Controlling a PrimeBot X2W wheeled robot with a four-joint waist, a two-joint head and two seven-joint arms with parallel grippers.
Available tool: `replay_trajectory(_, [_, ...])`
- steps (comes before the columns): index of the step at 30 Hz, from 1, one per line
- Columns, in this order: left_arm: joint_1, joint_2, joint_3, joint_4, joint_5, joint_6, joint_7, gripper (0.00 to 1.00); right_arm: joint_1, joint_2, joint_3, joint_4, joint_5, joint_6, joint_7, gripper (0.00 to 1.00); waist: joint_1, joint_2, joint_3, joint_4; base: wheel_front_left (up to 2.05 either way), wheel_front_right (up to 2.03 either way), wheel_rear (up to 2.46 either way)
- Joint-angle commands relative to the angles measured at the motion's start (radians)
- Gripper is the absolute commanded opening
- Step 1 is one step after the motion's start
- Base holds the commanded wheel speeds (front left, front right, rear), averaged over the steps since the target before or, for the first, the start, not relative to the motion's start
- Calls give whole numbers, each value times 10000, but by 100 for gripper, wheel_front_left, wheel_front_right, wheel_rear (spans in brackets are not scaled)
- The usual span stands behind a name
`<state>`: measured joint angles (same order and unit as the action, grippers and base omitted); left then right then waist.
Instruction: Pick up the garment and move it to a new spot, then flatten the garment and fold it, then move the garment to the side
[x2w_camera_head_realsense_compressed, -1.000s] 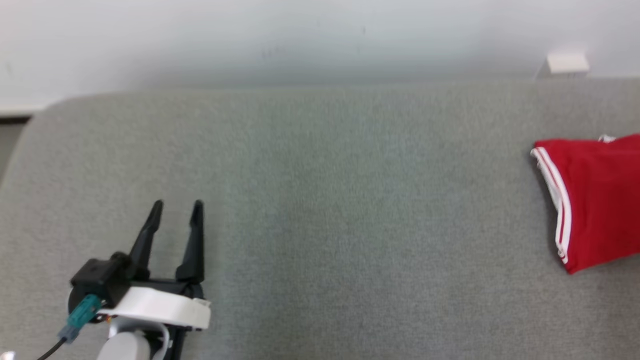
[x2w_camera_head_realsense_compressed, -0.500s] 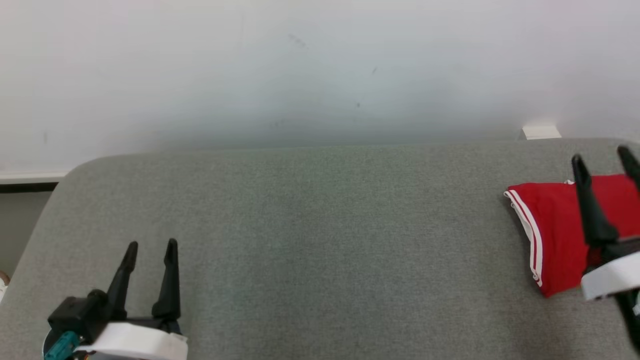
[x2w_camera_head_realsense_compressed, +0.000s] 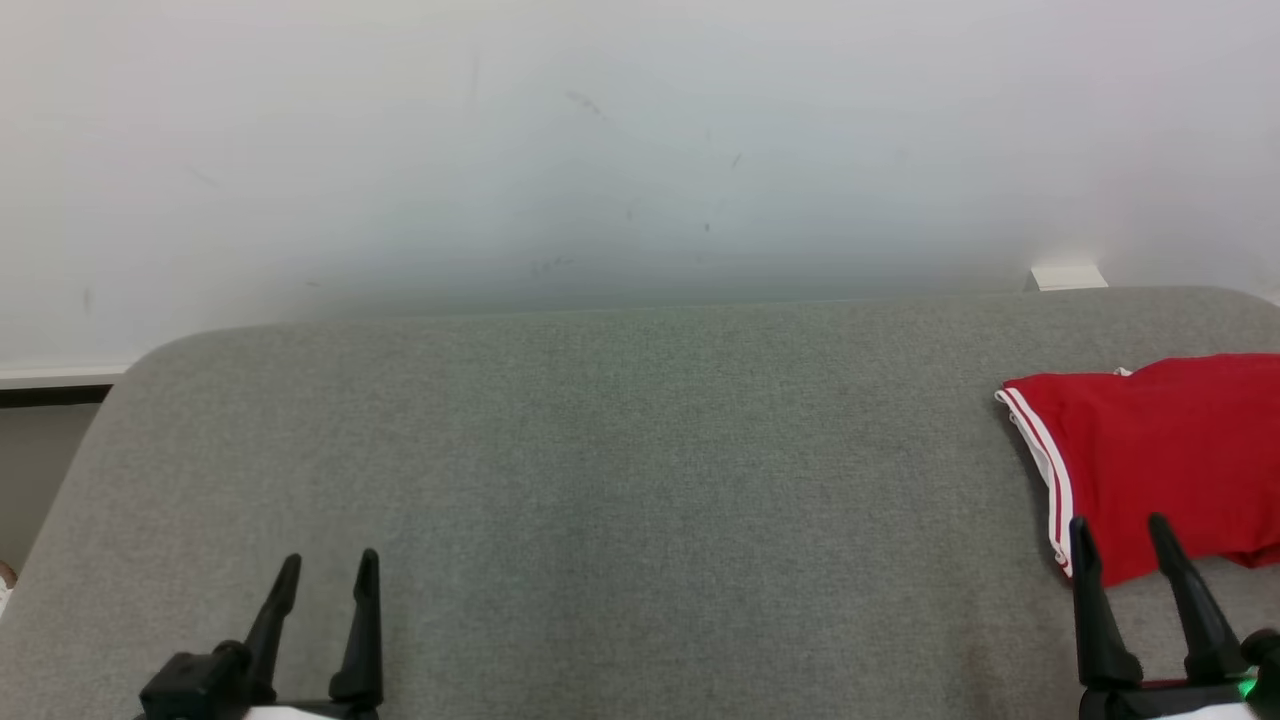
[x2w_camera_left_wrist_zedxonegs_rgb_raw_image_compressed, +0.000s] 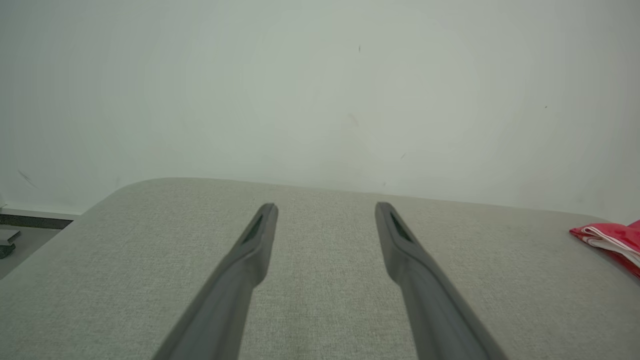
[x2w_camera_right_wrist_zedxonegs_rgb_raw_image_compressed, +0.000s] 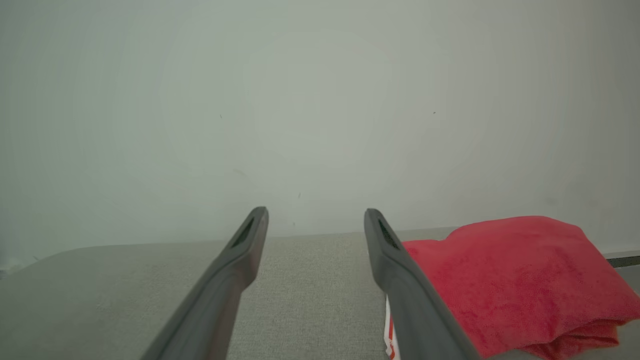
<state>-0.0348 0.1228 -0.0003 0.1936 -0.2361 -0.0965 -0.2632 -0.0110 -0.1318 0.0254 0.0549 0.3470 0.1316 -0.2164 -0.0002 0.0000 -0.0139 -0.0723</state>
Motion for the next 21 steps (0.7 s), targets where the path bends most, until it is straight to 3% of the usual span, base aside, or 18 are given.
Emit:
replay_trajectory(1, [189,-43,47,10,215,-37,-5,100,205,71,-1,184,47,-21,-132,100,2,0,-22,22,0,0,0])
replay_trajectory(18, [302,-379,82,64,476,-250,-9,100,102,252,359,1157,96,-21,-469,100,2,0,-183,115,0,0,0])
replay_trajectory(19, [224,-405,37,81,404,-259,0,0,164,301,359,1154,62,2,-445,0,2,0,-185,115,0,0,0])
replay_trajectory(21, [286,-453,4,259,399,-263,8,0,250,363,378,1321,67,2,-440,0,2,0,-185,116,0,0,0])
